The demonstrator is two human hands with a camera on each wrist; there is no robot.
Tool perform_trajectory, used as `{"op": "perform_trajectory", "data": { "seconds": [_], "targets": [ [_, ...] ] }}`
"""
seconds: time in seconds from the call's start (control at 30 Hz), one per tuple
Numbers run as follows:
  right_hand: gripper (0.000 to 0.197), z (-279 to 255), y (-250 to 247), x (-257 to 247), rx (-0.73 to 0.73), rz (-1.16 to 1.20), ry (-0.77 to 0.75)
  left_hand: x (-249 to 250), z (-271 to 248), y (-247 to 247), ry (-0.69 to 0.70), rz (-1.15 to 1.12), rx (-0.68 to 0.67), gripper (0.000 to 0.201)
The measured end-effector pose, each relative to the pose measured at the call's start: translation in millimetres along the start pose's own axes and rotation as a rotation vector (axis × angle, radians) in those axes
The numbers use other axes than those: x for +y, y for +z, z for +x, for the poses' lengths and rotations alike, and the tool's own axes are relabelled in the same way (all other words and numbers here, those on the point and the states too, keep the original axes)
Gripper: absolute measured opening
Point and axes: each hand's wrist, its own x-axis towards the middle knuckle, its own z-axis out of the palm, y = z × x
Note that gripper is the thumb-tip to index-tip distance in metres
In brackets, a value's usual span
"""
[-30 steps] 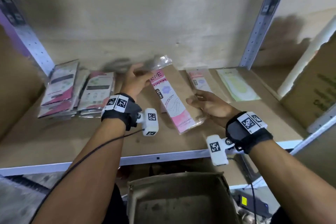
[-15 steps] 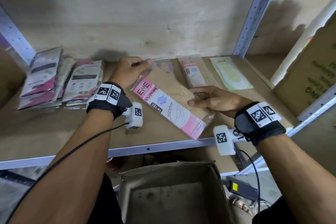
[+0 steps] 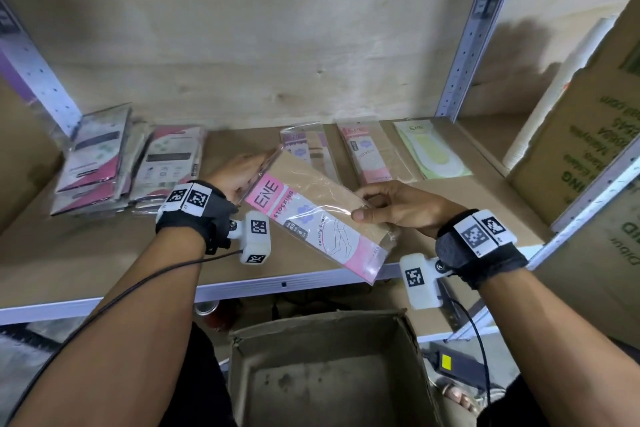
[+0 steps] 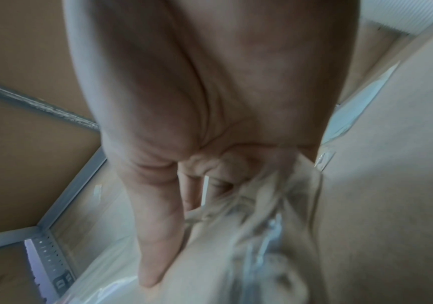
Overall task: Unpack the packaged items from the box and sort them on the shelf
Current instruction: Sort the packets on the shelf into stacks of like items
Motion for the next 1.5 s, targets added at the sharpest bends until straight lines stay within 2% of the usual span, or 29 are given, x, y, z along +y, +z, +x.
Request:
{"op": "perform_trajectory", "data": {
  "seconds": [0.1,0.17,0.23,0.33,0.43,0.57,0.63,0.7,0.77,0.87,1.0,1.1,1.17,1.3,1.5],
  "targets": [
    [0.026,-3,0,-4,0.001,0.012,0.01,-4,0,7,-0.021,-0.107,0.099,0.032],
    [0.031,-4,-1,-5,0.004,0.034,0.018,-5,1,12,-0.029,-0.146,0.085,0.03],
    [0.031,-5,-3,-5,0.023,0.036,0.023,-5,1,17,-0.002,-0.138,0.0,0.03],
    [0.031,-6,-8,-5,0.06,0.065,0.007,-3,4,21,0.017,-0.316,-0.037,0.039],
    [0.033,-5,-13,-2,0.13,0.105,-0.023,-7,11,23,-0.045,-0.449,0.016,0.068],
    [0.029,-4,-17,-1,0.246,0.179,-0.05,-5,17,29,-0.116,-0.752,0.054,0.067],
    [0.019,-2,-17,-3,0.3,0.225,-0.073,0,19,34,-0.122,-0.836,0.092,0.069],
    [0.013,2,-18,-5,0.351,0.337,-0.1,4,22,37,-0.105,-0.89,0.071,0.078],
    [0.018,8,-18,-7,0.391,0.469,-0.11,7,21,43,-0.075,-0.878,0.003,0.081],
    [0.026,16,-16,-9,0.472,0.631,-0.121,14,17,60,0.006,-0.637,-0.122,0.067],
    [0.027,28,-13,-8,0.524,0.658,-0.084,22,14,75,0.105,-0.431,-0.235,0.052],
    [0.018,36,-10,-7,0.45,0.656,-0.064,20,14,72,0.199,-0.416,-0.157,0.039],
    [0.023,37,-9,-8,0.389,0.647,-0.056,19,15,67,0.226,-0.447,-0.066,0.033],
    [0.028,36,-10,-7,0.286,0.644,-0.06,15,19,58,0.231,-0.526,0.1,0.029],
    [0.025,38,-5,-8,0.229,0.679,-0.087,11,21,46,0.209,-0.655,0.202,0.027]
  ]
}}
